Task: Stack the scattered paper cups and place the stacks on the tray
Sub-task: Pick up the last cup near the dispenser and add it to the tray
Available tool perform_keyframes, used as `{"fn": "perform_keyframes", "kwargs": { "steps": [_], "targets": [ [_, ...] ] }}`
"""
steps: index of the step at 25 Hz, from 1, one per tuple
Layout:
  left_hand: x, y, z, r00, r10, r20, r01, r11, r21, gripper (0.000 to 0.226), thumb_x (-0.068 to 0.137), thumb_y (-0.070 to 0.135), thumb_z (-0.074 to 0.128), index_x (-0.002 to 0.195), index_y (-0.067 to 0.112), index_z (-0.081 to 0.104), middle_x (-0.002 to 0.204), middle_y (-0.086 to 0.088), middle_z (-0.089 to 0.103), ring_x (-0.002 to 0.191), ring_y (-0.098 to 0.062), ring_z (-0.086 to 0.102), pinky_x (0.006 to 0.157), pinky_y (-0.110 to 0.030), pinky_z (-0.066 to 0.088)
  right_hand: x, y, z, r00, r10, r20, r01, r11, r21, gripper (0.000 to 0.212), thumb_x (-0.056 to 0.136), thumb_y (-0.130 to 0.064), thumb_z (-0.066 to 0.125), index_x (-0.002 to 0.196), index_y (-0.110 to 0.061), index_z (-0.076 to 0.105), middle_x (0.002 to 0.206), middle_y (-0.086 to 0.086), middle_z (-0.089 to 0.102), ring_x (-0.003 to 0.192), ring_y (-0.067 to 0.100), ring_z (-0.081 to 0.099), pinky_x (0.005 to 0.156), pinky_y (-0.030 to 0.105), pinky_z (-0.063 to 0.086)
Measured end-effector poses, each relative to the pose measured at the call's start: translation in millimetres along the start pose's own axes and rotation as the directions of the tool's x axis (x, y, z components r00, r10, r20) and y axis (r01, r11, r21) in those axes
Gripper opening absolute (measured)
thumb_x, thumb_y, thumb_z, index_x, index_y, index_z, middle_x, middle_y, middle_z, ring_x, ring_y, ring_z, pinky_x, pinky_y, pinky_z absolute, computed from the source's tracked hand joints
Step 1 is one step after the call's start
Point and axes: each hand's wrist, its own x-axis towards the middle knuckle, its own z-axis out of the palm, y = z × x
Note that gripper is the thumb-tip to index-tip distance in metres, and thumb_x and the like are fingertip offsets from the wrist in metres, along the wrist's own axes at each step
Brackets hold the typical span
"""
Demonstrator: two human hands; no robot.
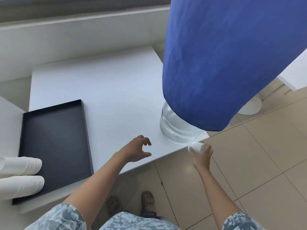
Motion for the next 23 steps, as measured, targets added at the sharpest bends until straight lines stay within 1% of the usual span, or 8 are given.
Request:
{"fn": "perform_keyframes", "kwargs": {
  "steps": [3, 8, 12, 14, 16, 18, 21, 23],
  "targets": [
    [-0.6, 0.7, 2.1, 1.000, 0.008, 0.001, -0.008, 1.000, -0.004, 0.039, 0.089, 0.037, 0.071, 0.125, 0.027, 0.059, 0.121, 0.008, 0.050, 0.106, -0.016, 0.058, 0.094, -0.035, 0.050, -0.8, 0.6, 3.2, 0.999, -0.033, -0.033, 0.034, 0.999, 0.029, 0.053, 0.093, -0.014, 0.066, 0.138, -0.011, 0.038, 0.143, 0.018, 0.036, 0.120, 0.033, 0.046, 0.091, 0.032, 0.038],
    [1.5, 2.1, 1.8, 0.999, 0.029, -0.012, -0.030, 0.999, -0.026, 0.040, 0.089, 0.036, 0.071, 0.125, 0.027, 0.058, 0.119, 0.008, 0.050, 0.104, -0.015, 0.058, 0.092, -0.033, 0.050, -14.6, -0.3, -3.2, 0.989, -0.080, -0.121, 0.088, 0.994, 0.060, 0.049, 0.094, -0.013, 0.066, 0.135, -0.012, 0.039, 0.139, 0.015, 0.043, 0.115, 0.029, 0.048, 0.087, 0.032, 0.039],
    [3.2, 5.0, 2.5, 0.997, 0.068, -0.028, -0.070, 0.996, -0.064, 0.039, 0.089, 0.037, 0.071, 0.124, 0.030, 0.056, 0.116, 0.010, 0.050, 0.102, -0.013, 0.057, 0.092, -0.032, 0.049, -36.7, -1.4, -9.7, 0.954, -0.258, -0.150, 0.266, 0.964, 0.032, 0.052, 0.095, -0.018, 0.066, 0.138, -0.016, 0.036, 0.137, 0.005, 0.043, 0.120, 0.025, 0.048, 0.094, 0.037, 0.048],
    [3.0, 6.1, 2.6, 0.995, 0.093, -0.039, -0.097, 0.992, -0.085, 0.038, 0.089, 0.037, 0.071, 0.123, 0.032, 0.056, 0.116, 0.012, 0.050, 0.102, -0.012, 0.057, 0.091, -0.030, 0.049, -48.6, -7.0, -9.6, 0.922, -0.362, -0.138, 0.367, 0.930, 0.011, 0.054, 0.094, -0.024, 0.067, 0.138, -0.019, 0.036, 0.136, -0.002, 0.045, 0.120, 0.020, 0.050, 0.097, 0.032, 0.049],
    [2.2, 5.9, 1.1, 0.992, 0.117, -0.057, -0.122, 0.987, -0.102, 0.038, 0.089, 0.036, 0.071, 0.123, 0.033, 0.056, 0.116, 0.013, 0.050, 0.103, -0.011, 0.057, 0.090, -0.029, 0.049, -59.5, -19.0, -4.2, 0.885, -0.456, -0.096, 0.459, 0.889, 0.008, 0.056, 0.093, -0.028, 0.070, 0.138, -0.023, 0.038, 0.134, -0.011, 0.047, 0.121, 0.009, 0.049, 0.101, 0.016, 0.043],
    [0.2, 2.9, -1.9, 0.988, 0.133, -0.079, -0.140, 0.984, -0.105, 0.040, 0.088, 0.034, 0.072, 0.124, 0.033, 0.056, 0.116, 0.012, 0.050, 0.103, -0.010, 0.057, 0.090, -0.029, 0.050, -70.2, -36.9, 7.0, 0.861, -0.508, -0.002, 0.508, 0.861, 0.036, 0.059, 0.090, -0.030, 0.073, 0.138, -0.026, 0.039, 0.134, -0.017, 0.049, 0.122, -0.002, 0.047, 0.101, 0.003, 0.034],
    [-7.6, -4.1, -6.2, 0.982, 0.154, -0.113, -0.166, 0.980, -0.108, 0.055, 0.083, 0.028, 0.077, 0.131, 0.033, 0.051, 0.122, 0.012, 0.048, 0.108, -0.010, 0.055, 0.091, -0.030, 0.050, -83.6, -65.3, 30.9, 0.822, -0.554, 0.130, 0.540, 0.832, 0.131, 0.061, 0.087, -0.035, 0.076, 0.137, -0.028, 0.041, 0.132, -0.018, 0.053, 0.122, -0.008, 0.049, 0.096, 0.002, 0.037],
    [-16.0, -10.5, -7.7, 0.967, 0.175, -0.185, -0.192, 0.978, -0.083, 0.071, 0.078, 0.029, 0.079, 0.139, 0.031, 0.044, 0.134, 0.014, 0.044, 0.114, -0.010, 0.054, 0.096, -0.032, 0.049, -92.5, -84.0, 48.5, 0.794, -0.577, 0.189, 0.545, 0.815, 0.197, 0.061, 0.086, -0.040, 0.077, 0.135, -0.031, 0.042, 0.131, -0.021, 0.053, 0.122, -0.002, 0.053, 0.094, 0.006, 0.043]
  ]
}}
